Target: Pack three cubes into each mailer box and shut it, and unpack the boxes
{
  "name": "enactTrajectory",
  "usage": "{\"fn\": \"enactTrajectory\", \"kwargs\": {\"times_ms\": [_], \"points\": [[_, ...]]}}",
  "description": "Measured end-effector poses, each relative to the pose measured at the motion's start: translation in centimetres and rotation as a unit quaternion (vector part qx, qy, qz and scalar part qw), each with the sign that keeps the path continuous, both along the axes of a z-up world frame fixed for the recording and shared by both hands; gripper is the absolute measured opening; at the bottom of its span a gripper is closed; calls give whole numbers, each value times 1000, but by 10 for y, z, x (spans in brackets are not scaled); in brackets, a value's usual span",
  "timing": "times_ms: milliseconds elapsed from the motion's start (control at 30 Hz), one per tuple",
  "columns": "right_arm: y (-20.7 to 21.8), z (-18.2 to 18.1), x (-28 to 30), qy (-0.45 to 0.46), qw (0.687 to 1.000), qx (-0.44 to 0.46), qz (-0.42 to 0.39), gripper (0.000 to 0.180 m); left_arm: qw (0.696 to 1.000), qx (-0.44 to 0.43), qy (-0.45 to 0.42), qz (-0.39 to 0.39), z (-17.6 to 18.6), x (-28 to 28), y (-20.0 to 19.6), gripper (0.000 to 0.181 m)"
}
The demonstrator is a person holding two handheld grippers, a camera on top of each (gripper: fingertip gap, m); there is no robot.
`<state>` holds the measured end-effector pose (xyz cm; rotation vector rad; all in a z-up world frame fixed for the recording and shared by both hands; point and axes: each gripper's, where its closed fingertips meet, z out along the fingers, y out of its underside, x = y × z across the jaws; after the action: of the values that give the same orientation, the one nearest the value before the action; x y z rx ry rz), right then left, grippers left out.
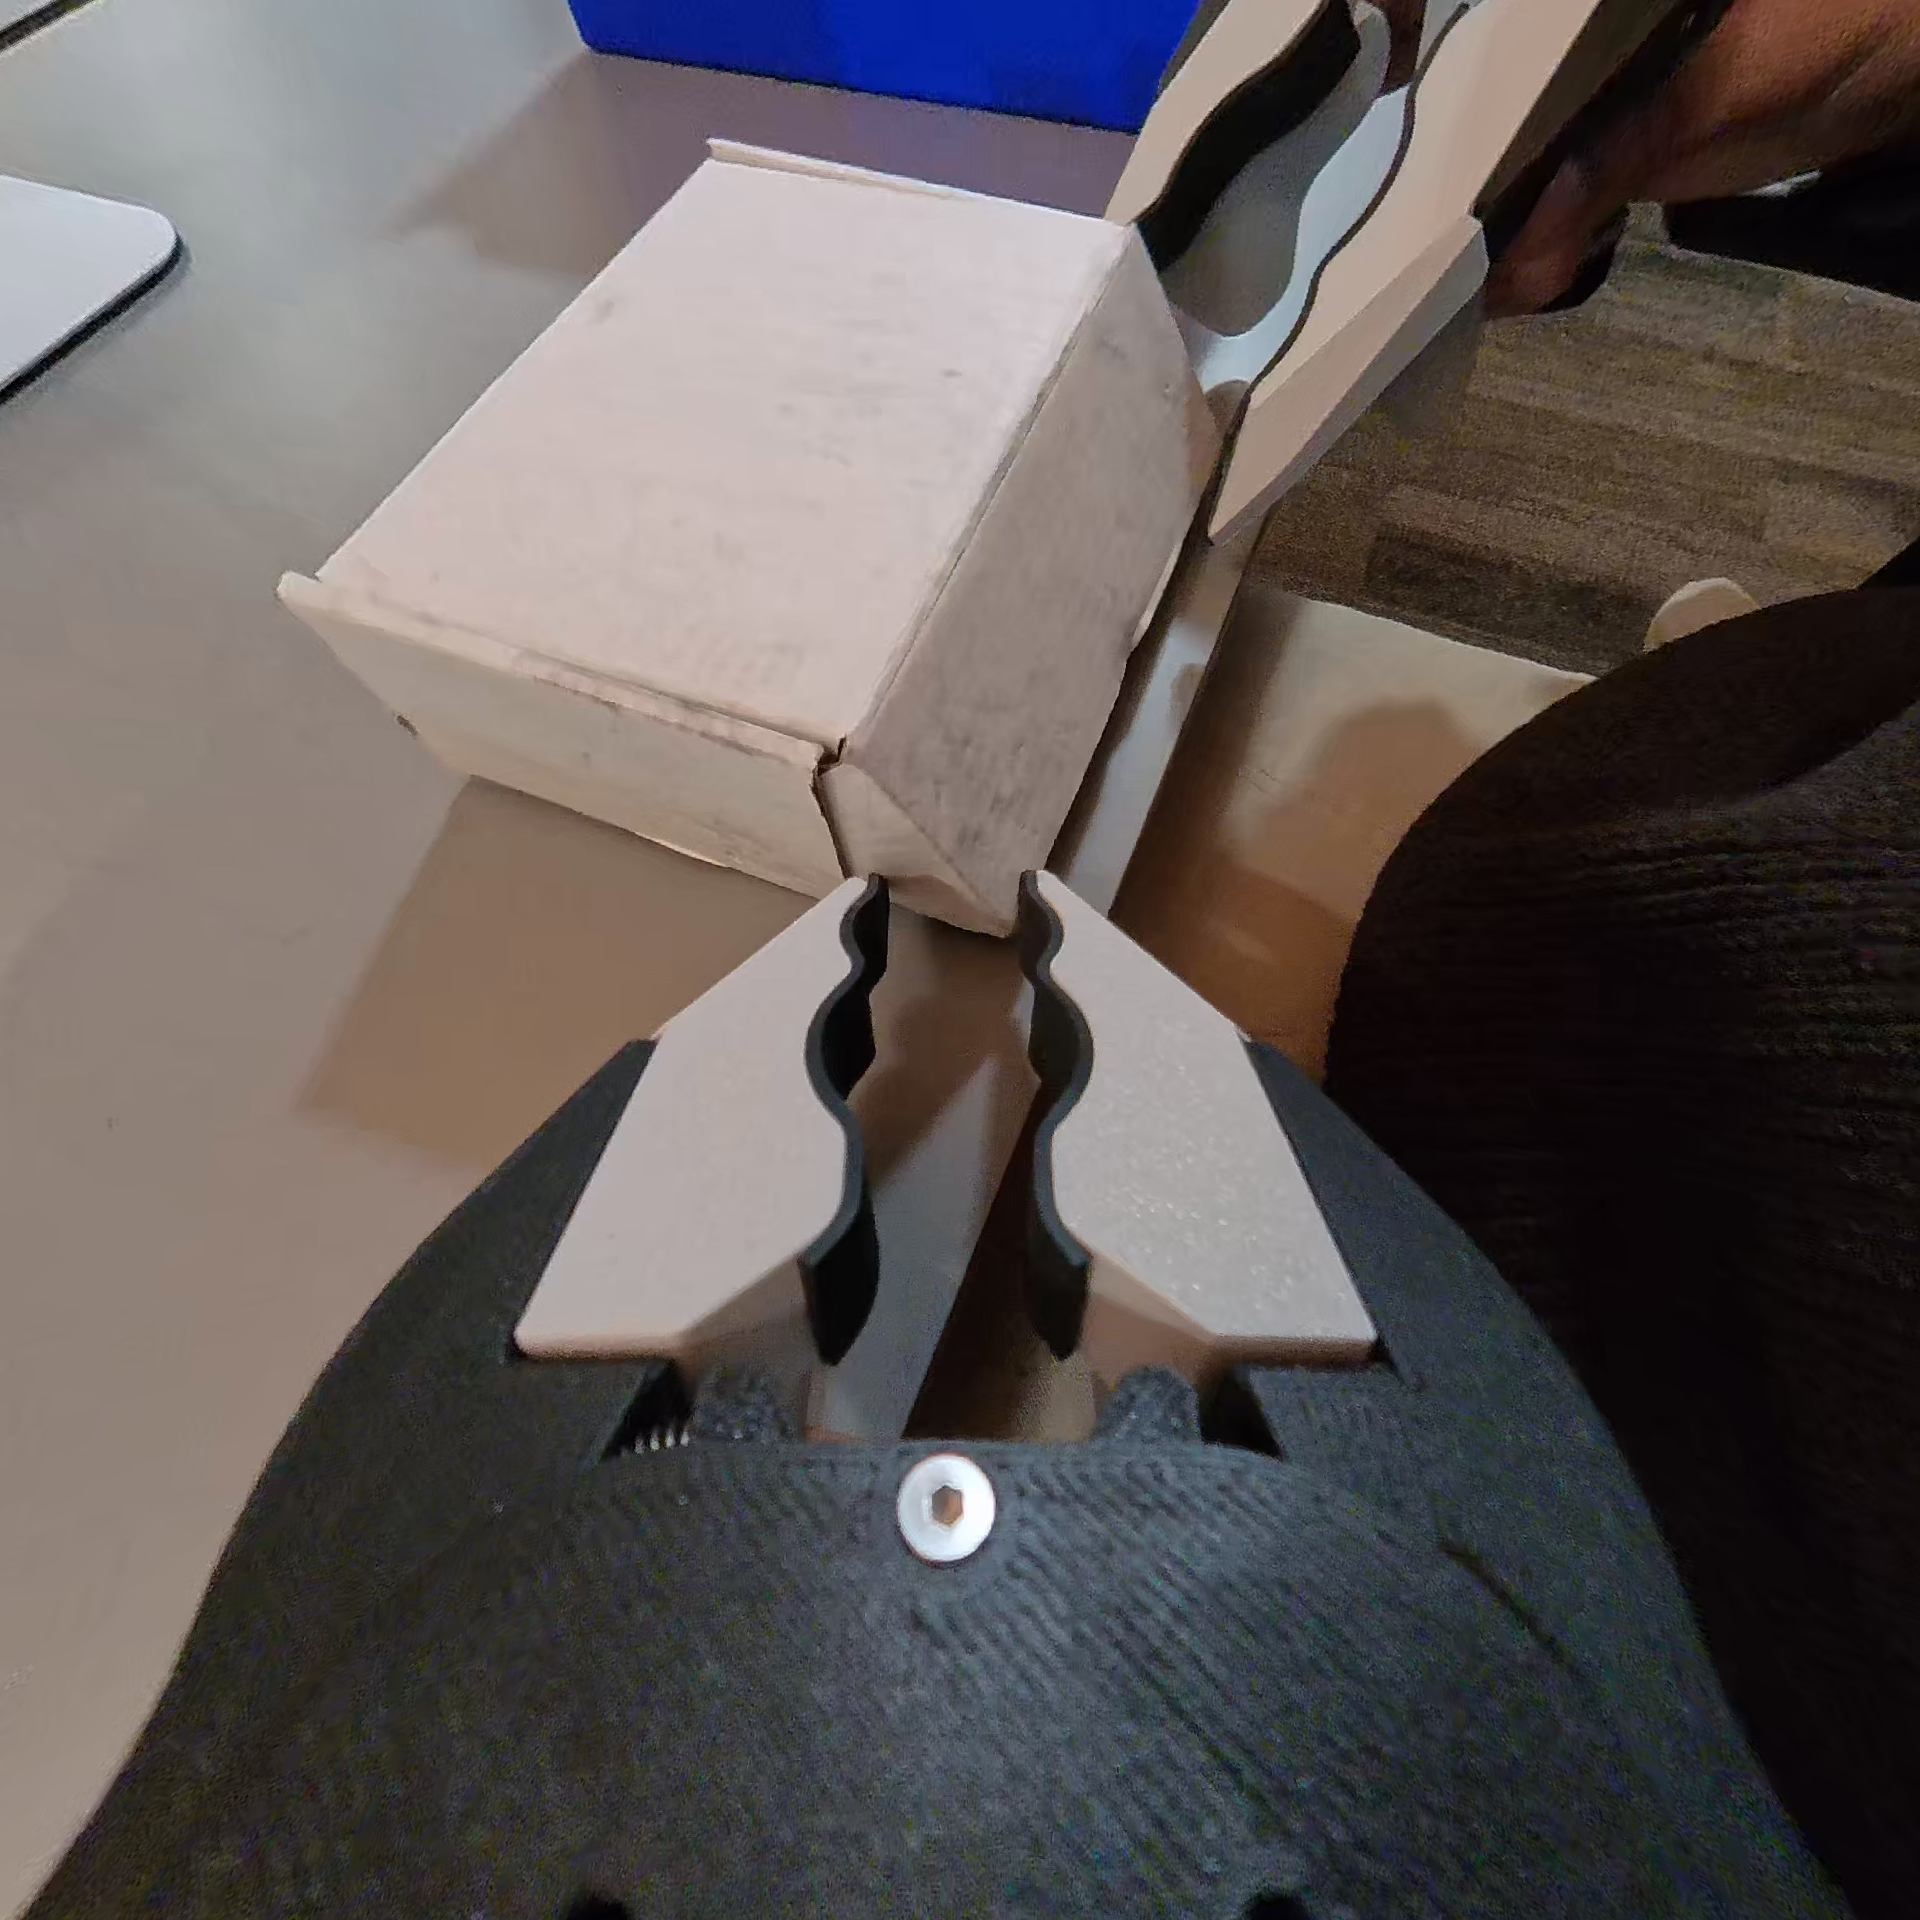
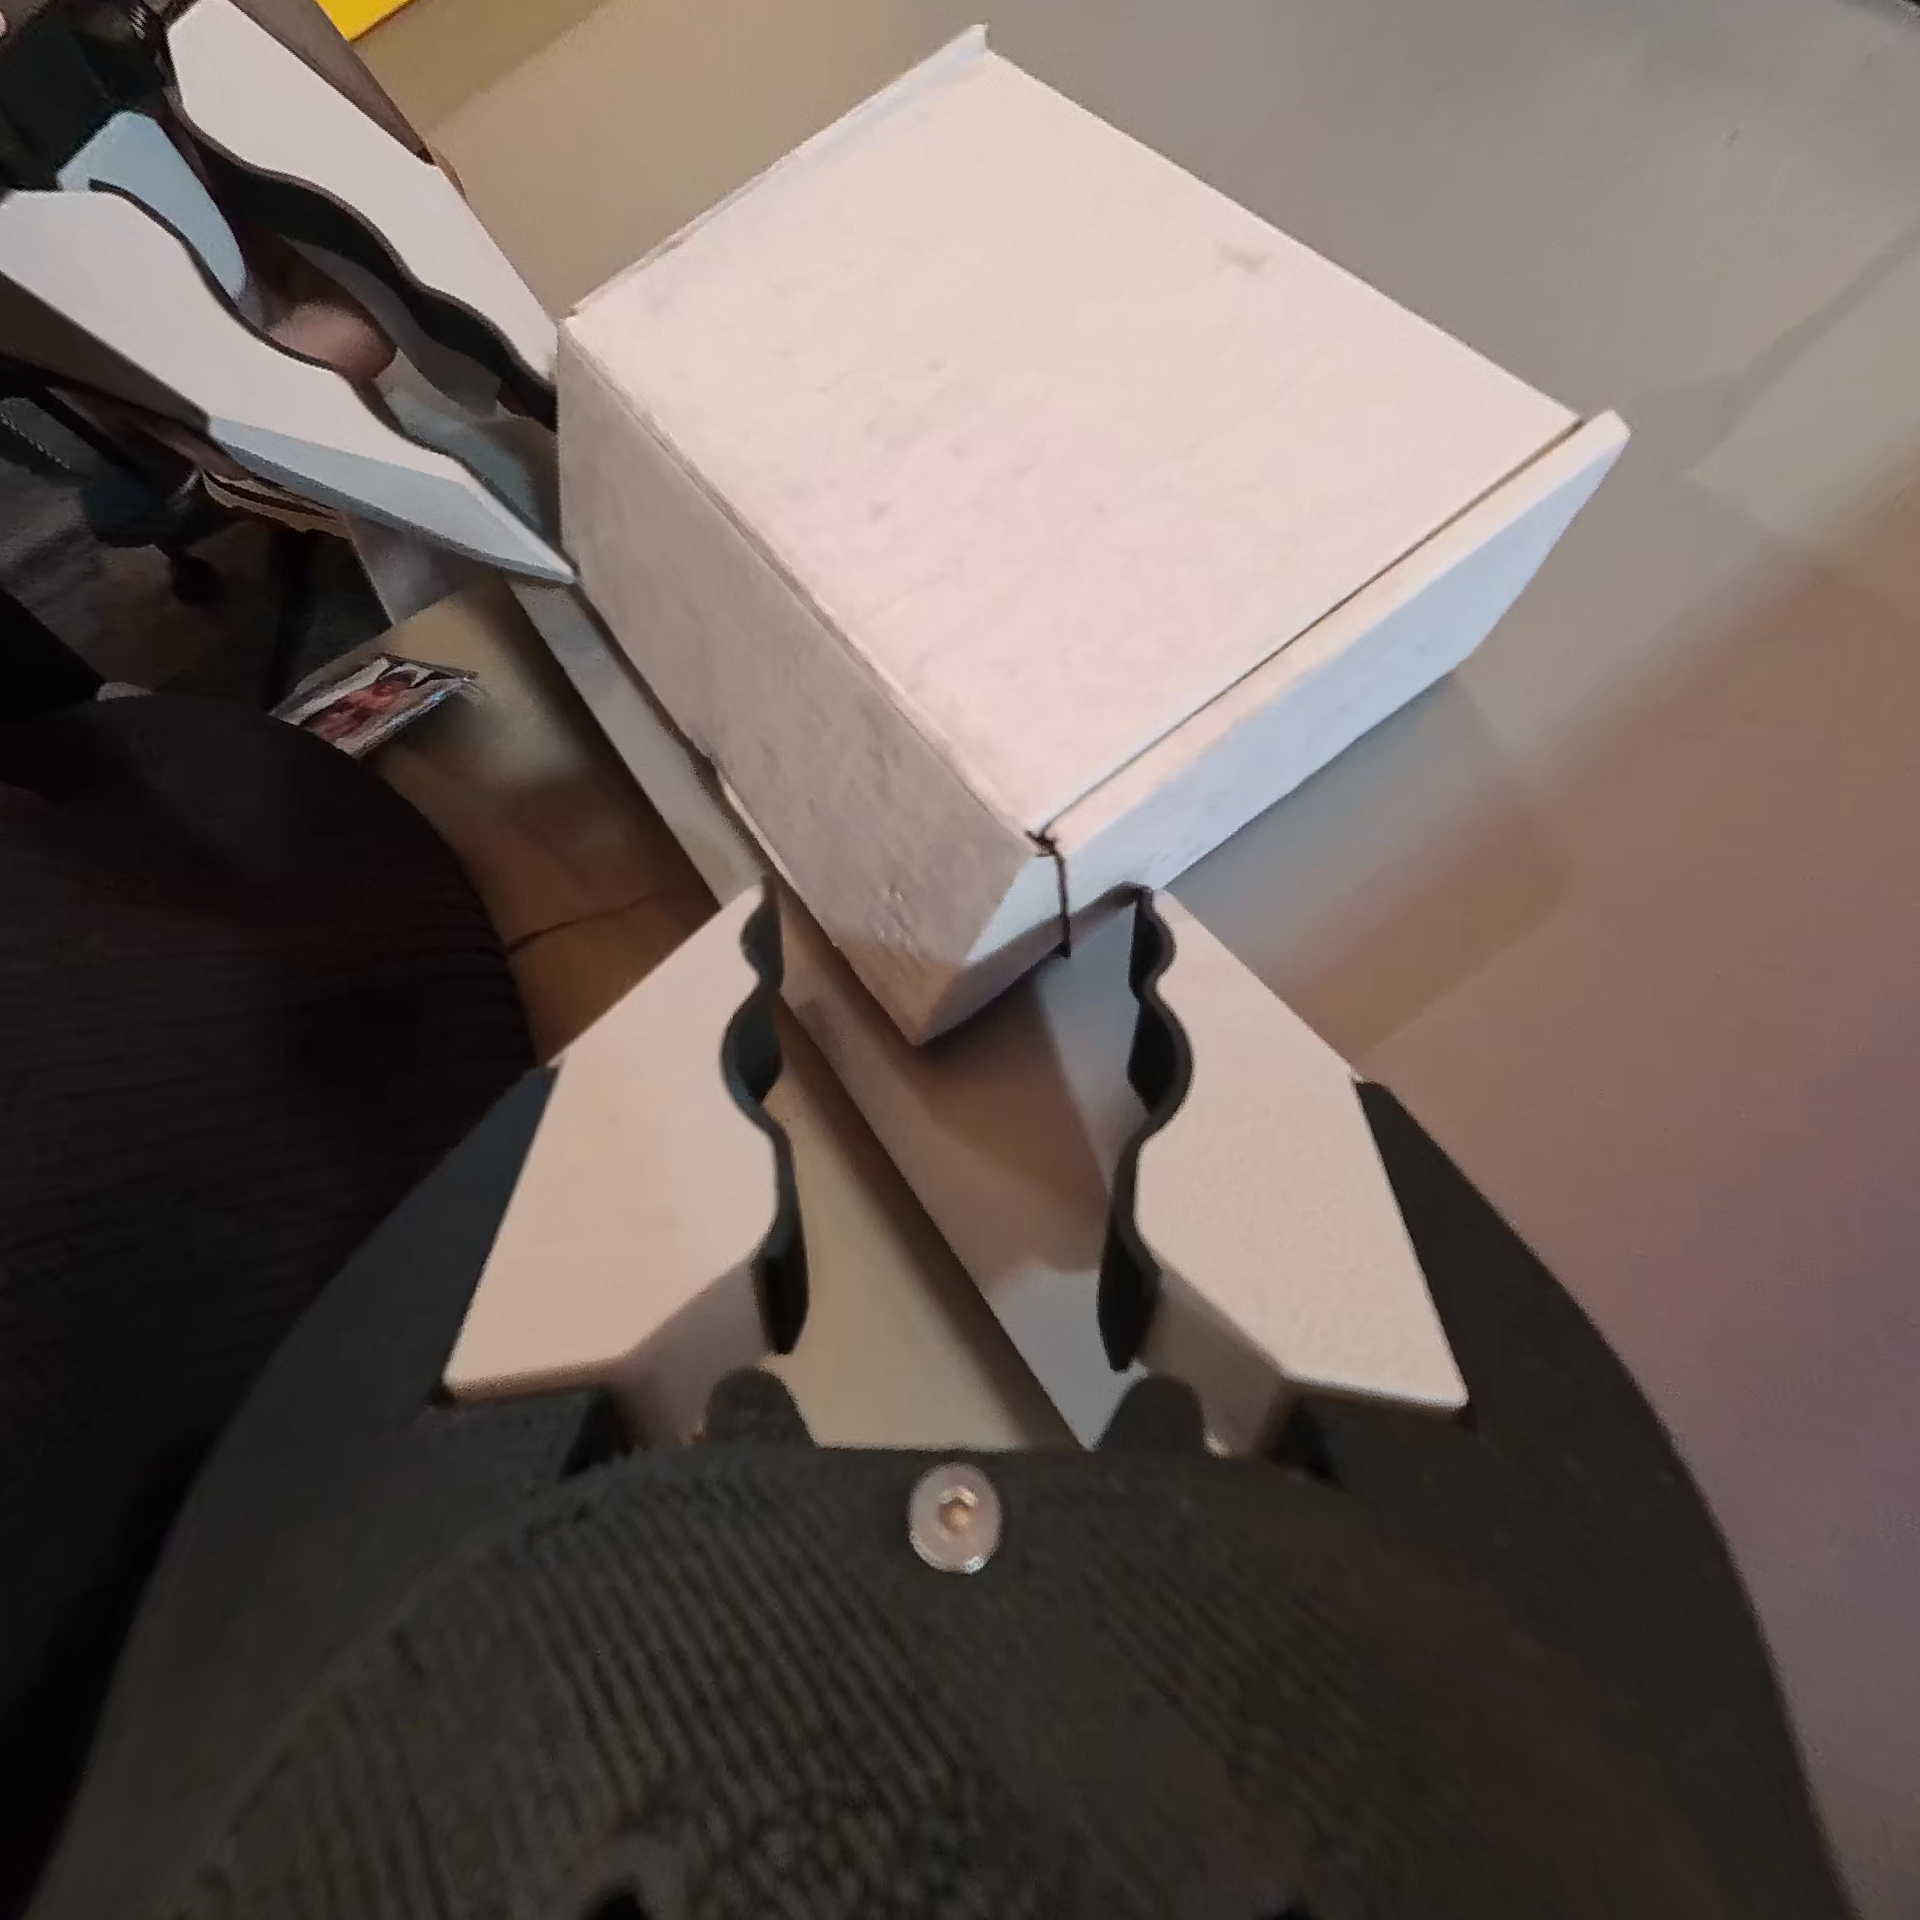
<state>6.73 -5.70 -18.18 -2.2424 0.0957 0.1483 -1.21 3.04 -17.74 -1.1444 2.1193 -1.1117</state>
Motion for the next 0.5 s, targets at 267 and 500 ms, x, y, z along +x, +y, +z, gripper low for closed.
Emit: {"fn": "enactTrajectory", "kwargs": {"times_ms": [267,500], "points": [[-1,1,5,8,1000,5,-8,57,1000,11,-2,14,-1,3,3,21],[-1,-3,4,22,1000,5,-2,66,997,18,29,65,-14,12,13,73]]}}
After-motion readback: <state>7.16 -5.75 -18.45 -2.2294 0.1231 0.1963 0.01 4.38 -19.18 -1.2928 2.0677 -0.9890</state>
